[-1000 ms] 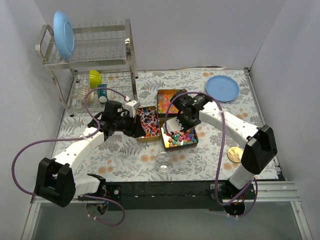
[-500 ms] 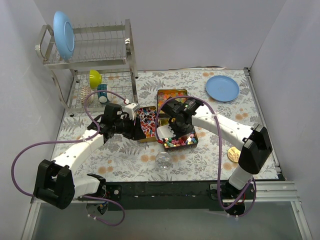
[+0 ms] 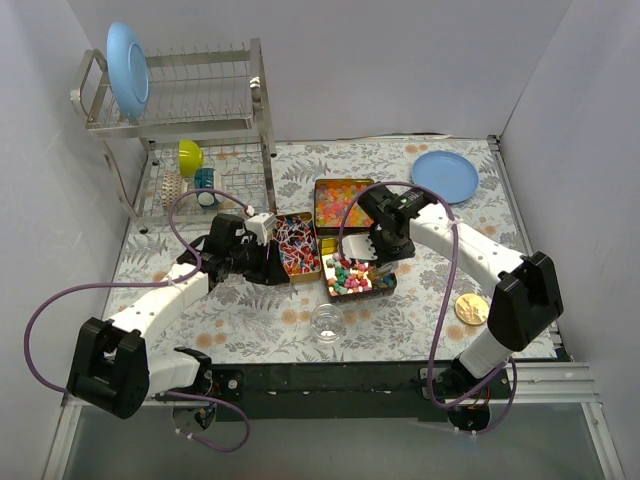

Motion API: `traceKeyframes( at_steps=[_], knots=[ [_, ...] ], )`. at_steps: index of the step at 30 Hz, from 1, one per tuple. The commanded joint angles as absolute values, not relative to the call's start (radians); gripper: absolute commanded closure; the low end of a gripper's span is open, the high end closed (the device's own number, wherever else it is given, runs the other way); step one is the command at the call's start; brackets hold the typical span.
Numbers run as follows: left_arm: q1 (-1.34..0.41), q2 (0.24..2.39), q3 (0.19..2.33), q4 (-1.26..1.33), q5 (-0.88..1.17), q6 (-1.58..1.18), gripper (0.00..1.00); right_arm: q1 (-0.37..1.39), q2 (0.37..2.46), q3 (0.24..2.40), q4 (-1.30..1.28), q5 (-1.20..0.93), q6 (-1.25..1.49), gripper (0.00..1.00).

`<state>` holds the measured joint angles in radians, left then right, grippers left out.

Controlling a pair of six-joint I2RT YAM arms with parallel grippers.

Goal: Pack the candies
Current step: Scoop the fake candies from the storage box.

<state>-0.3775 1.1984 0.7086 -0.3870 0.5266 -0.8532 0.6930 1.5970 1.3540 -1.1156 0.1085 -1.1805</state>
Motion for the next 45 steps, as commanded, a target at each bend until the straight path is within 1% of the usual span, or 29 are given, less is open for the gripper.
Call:
traceKeyframes(
  at_steps=[1, 10, 20, 26, 31, 38, 45],
  knots=[
    [-0.384, 1.181, 0.704, -0.383, 0.466, -0.897, 0.60, 0.687, 1.638, 1.336, -1.134, 0.040, -1.169, 0.99],
    [-0.383, 1.247, 0.686, -0.325, 0.485, -0.943, 0.61, 0.689, 1.692, 1.407, -1.140, -0.047, -1.163, 0.99],
    [-0.383, 1.284, 0.667, -0.290, 0.511, -0.960, 0.64, 0.725, 1.727, 1.402, -1.114, -0.074, -1.170, 0.99],
    [-0.387, 1.305, 0.664, -0.278, 0.519, -0.960, 0.65, 0.758, 1.741, 1.365, -1.068, -0.098, -1.164, 0.99],
    [-0.388, 1.312, 0.667, -0.276, 0.518, -0.959, 0.65, 0.759, 1.778, 1.347, -1.002, -0.166, -1.131, 0.99],
    [-0.388, 1.333, 0.670, -0.276, 0.518, -0.957, 0.66, 0.753, 1.753, 1.221, -0.862, -0.192, -1.104, 0.99],
    [-0.388, 1.359, 0.673, -0.256, 0.522, -0.957, 0.67, 0.739, 1.744, 1.241, -0.836, -0.242, -1.040, 0.99]
  ],
)
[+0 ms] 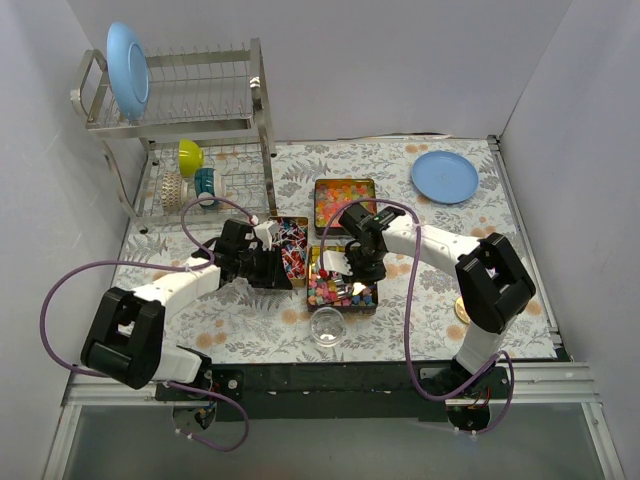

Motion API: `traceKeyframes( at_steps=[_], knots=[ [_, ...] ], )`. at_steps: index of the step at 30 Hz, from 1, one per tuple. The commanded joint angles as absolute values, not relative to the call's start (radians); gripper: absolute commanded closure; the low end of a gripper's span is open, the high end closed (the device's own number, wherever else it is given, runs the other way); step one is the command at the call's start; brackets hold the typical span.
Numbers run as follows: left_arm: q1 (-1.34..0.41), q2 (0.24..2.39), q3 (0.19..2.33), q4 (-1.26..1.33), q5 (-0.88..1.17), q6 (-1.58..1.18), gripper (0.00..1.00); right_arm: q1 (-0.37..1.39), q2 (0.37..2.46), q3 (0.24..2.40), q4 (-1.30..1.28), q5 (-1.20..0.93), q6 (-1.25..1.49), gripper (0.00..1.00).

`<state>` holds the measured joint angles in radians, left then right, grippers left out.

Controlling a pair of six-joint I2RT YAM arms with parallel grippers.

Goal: Pack the candies
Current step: Scoop the fake candies from the storage box.

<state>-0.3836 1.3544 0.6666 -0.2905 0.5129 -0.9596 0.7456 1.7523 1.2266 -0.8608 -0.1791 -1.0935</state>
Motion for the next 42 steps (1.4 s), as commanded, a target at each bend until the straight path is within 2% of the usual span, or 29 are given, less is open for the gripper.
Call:
traceKeyframes(
  at_steps=[1, 11, 17, 21, 24, 28, 31, 32, 35, 42],
  knots=[
    [-0.388, 1.364, 0.676, -0.256, 0.520, -0.956, 0.67, 0.741, 1.749, 1.249, -0.833, -0.256, -1.029, 0.99],
    [-0.387, 1.410, 0.744, -0.290, 0.508, -0.931, 0.68, 0.739, 1.772, 1.216, -0.796, -0.371, -1.006, 0.99],
    [-0.387, 1.402, 0.756, -0.304, 0.509, -0.916, 0.69, 0.739, 1.759, 1.229, -0.867, -0.472, -1.040, 0.77],
    [-0.385, 1.399, 0.770, -0.321, 0.508, -0.897, 0.69, 0.739, 1.749, 1.218, -0.910, -0.515, -1.063, 0.69],
    [-0.382, 1.397, 0.775, -0.322, 0.509, -0.890, 0.69, 0.739, 1.747, 1.212, -0.930, -0.534, -1.074, 0.67],
    [-0.379, 1.402, 0.778, -0.324, 0.509, -0.885, 0.69, 0.739, 1.753, 1.209, -0.917, -0.514, -1.054, 0.69],
    [-0.376, 1.408, 0.785, -0.327, 0.505, -0.874, 0.69, 0.738, 1.753, 1.197, -0.887, -0.479, -1.036, 0.78],
    [-0.376, 1.411, 0.791, -0.328, 0.502, -0.873, 0.69, 0.738, 1.755, 1.193, -0.874, -0.466, -1.022, 0.87],
    [-0.371, 1.419, 0.807, -0.333, 0.494, -0.861, 0.69, 0.738, 1.752, 1.180, -0.824, -0.427, -0.974, 0.99],
    [-0.359, 1.410, 0.859, -0.380, 0.463, -0.822, 0.69, 0.729, 1.686, 1.079, -0.626, -0.358, -0.870, 0.99]
  ],
)
